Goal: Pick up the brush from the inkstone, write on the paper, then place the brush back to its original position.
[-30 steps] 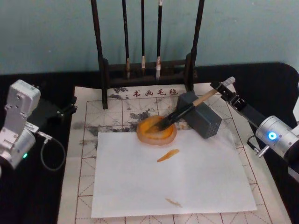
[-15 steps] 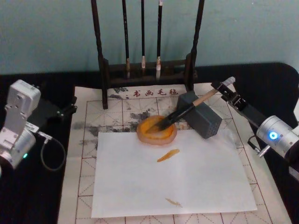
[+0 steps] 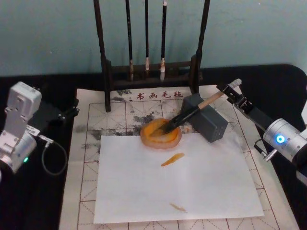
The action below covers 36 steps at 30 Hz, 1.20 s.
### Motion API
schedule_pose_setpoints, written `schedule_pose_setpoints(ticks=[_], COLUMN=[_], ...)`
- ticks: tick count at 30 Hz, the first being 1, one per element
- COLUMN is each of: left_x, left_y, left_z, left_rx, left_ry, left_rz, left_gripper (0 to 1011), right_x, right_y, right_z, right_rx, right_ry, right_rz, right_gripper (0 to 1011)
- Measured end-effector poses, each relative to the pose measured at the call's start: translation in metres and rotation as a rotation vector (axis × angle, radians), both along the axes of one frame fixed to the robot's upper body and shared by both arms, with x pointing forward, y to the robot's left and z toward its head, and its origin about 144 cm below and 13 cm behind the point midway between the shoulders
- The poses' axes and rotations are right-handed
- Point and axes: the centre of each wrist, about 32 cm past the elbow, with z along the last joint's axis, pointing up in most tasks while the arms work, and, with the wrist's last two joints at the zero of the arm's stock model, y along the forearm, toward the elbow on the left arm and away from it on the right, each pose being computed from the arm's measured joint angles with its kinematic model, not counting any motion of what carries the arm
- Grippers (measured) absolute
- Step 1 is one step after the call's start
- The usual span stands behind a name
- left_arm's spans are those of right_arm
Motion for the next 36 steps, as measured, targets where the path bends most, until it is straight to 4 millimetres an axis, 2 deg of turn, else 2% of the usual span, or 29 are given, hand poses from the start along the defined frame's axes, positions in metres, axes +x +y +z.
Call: schedule_pose_setpoints(ticks=[17, 21, 27, 32, 35, 36], left_x=[0.0000, 0.0000, 0.0000, 0.0000, 0.0000, 0.0000], left_y=[0.0000, 0.0000, 0.0000, 0.0000, 0.0000, 0.0000], left_z=[0.0000, 0.0000, 0.0000, 0.0000, 0.0000, 0.0000], left_rx=[0.000, 0.000, 0.000, 0.000, 0.000, 0.000], left_ry=[0.000, 0.000, 0.000, 0.000, 0.000, 0.000], left_rz=[0.000, 0.000, 0.000, 0.000, 0.000, 0.000], left_gripper=[1001, 1001, 1001, 1001, 1001, 1001], right_x=[-0.0002, -0.0003, -0.0002, -0.0003, -0.0003, -0.0003], right_y=[0.0000, 0.0000, 0.0000, 0.0000, 0.0000, 0.0000], right_z=[-0.0002, -0.0002, -0.0001, -0.0002, -0.0002, -0.0002], right_rx=[-0.002, -0.002, -0.002, -0.002, -0.002, -0.002], right_ry=[0.000, 0.000, -0.001, -0.001, 0.000, 0.000], right_rz=[0.000, 0.000, 0.000, 0.000, 0.000, 0.000], right_gripper=[1000, 956, 808, 639, 579, 518])
